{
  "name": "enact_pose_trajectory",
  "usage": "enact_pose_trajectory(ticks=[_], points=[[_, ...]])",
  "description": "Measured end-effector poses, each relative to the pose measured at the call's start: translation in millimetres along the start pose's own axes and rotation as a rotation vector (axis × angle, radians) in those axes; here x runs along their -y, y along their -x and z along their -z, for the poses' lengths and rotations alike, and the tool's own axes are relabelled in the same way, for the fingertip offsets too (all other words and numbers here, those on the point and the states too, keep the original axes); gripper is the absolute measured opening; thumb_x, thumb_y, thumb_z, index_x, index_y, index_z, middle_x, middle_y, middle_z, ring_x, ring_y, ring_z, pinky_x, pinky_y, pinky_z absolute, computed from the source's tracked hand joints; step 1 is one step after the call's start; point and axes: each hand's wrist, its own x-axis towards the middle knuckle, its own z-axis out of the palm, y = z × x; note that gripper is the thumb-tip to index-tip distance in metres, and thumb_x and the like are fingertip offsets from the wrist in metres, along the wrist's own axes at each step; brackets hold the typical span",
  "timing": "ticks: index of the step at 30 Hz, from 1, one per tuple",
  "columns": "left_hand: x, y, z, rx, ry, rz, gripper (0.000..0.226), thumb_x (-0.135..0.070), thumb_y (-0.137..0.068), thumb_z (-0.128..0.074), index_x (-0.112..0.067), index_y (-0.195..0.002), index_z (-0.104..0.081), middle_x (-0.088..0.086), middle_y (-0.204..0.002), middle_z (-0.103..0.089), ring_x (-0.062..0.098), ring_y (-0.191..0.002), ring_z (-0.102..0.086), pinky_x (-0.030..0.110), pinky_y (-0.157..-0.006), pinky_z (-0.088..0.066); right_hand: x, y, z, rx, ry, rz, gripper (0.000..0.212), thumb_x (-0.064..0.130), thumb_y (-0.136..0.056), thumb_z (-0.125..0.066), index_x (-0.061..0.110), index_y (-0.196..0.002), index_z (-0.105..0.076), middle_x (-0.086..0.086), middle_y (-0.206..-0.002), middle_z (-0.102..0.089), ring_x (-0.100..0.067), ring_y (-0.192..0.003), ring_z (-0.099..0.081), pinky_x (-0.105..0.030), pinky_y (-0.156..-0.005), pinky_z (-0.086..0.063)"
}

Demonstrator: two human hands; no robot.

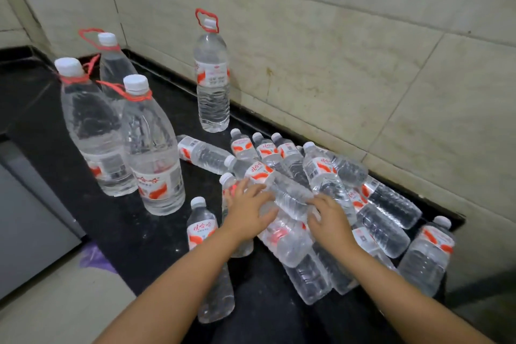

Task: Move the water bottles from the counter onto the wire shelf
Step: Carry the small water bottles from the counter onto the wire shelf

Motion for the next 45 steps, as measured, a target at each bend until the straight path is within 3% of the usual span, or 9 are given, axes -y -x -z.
enact_pose_trajectory(ticks=[3, 9, 12, 16, 25, 29, 36, 39, 45], points=[[18.4, 1.5, 9.3, 0.03, 0.049, -0.106, 0.077, -0.065, -0.062, -0.016, -0.026, -0.108, -0.064, -0.009, -0.138, -0.043, 0.019, -0.143, -0.004, 0.036, -0.11, 0.006, 7.7, -17.1, 3.3, 0.05, 0.053, 0.022, 0.046, 0.019, -0.089, -0.056, 0.008, -0.133, -0.044, -0.008, -0.135, -0.044, -0.022, -0.128, -0.037, -0.024, -0.104, -0.028], [-5.7, 4.7, 9.2, -0.034, 0.048, 0.141, 0.041, -0.047, -0.078, -0.06, -0.025, -0.112, -0.057, -0.001, -0.151, -0.016, 0.023, -0.142, 0.005, 0.047, -0.114, 0.003, 37.4, -54.7, -2.5, 0.258, 0.281, 0.062, 0.08, 0.034, -0.077, -0.071, 0.019, -0.141, -0.025, -0.011, -0.132, -0.046, -0.026, -0.12, -0.046, -0.037, -0.093, -0.042], [-25.1, 11.8, 0.4, -0.134, 0.263, 0.366, 0.084, -0.033, -0.075, -0.069, -0.026, -0.141, -0.019, 0.007, -0.152, 0.005, 0.03, -0.142, 0.002, 0.041, -0.114, -0.016, 38.0, -47.5, -3.6, 0.225, 0.324, 0.023, 0.081, 0.037, -0.077, -0.069, 0.019, -0.141, -0.024, -0.013, -0.13, -0.046, -0.029, -0.119, -0.046, -0.039, -0.091, -0.044], [-26.2, 19.4, -17.4, -0.06, 0.327, 0.262, 0.112, -0.03, -0.071, -0.076, -0.022, -0.146, 0.007, 0.008, -0.154, 0.011, 0.026, -0.144, -0.001, 0.037, -0.114, -0.02, 24.8, -1.0, -7.4, 0.154, 0.207, -0.206, 0.084, 0.044, -0.081, -0.062, 0.015, -0.144, -0.015, -0.017, -0.14, -0.035, -0.033, -0.128, -0.037, -0.041, -0.098, -0.04], [-46.6, 74.5, -34.1, 0.035, 0.125, 0.256, 0.094, -0.014, -0.076, -0.067, -0.019, -0.147, -0.007, 0.014, -0.149, -0.001, 0.035, -0.136, -0.017, 0.033, -0.111, -0.023, -7.6, 118.0, -2.2, 0.028, 0.202, -0.361, 0.08, 0.043, -0.084, -0.056, 0.017, -0.145, -0.01, -0.01, -0.134, -0.037, -0.026, -0.127, -0.035, -0.034, -0.101, -0.034], [-50.4, 118.1, -46.6, 0.116, 0.053, 0.332, 0.091, -0.011, -0.074, -0.065, -0.017, -0.146, -0.01, 0.015, -0.149, -0.007, 0.037, -0.13, -0.024, 0.034, -0.109, -0.025, -21.6, 172.0, -14.3, -0.05, 0.065, -0.422, 0.077, 0.032, -0.076, -0.069, 0.006, -0.137, -0.031, -0.015, -0.117, -0.048, -0.033, -0.113, -0.045, -0.039, -0.09, -0.041], [-66.5, 177.7, -65.9, 0.194, -0.202, 0.252, 0.087, -0.019, -0.076, -0.064, -0.017, -0.144, -0.011, 0.01, -0.151, -0.008, 0.033, -0.13, -0.027, 0.034, -0.109, -0.024, -37.3, 252.5, -30.3, 0.114, 0.216, -0.528, 0.077, 0.044, -0.077, -0.065, 0.008, -0.134, -0.028, -0.009, -0.12, -0.046, -0.027, -0.114, -0.047, -0.036, -0.088, -0.043], [-72.1, 189.5, -67.4, 0.145, -0.101, 0.388, 0.092, -0.03, -0.077, -0.069, -0.01, -0.145, -0.01, 0.013, -0.148, -0.02, 0.031, -0.132, -0.029, 0.035, -0.108, -0.028, -41.2, 265.6, -30.3, 0.077, 0.306, -0.467, 0.081, 0.046, -0.071, -0.071, 0.007, -0.131, -0.033, -0.011, -0.114, -0.05, -0.028, -0.106, -0.052, -0.038, -0.079, -0.047], [-76.9, 185.4, -65.9, 0.081, -0.113, 0.601, 0.076, -0.043, -0.073, -0.072, -0.005, -0.125, -0.032, 0.015, -0.128, -0.041, 0.031, -0.12, -0.041, 0.041, -0.095, -0.042, -31.0, 229.2, -35.2, 0.102, 0.26, -0.485, 0.079, 0.051, -0.078, -0.063, 0.008, -0.133, -0.026, -0.009, -0.13, -0.04, -0.024, -0.122, -0.041, -0.036, -0.096, -0.04]])
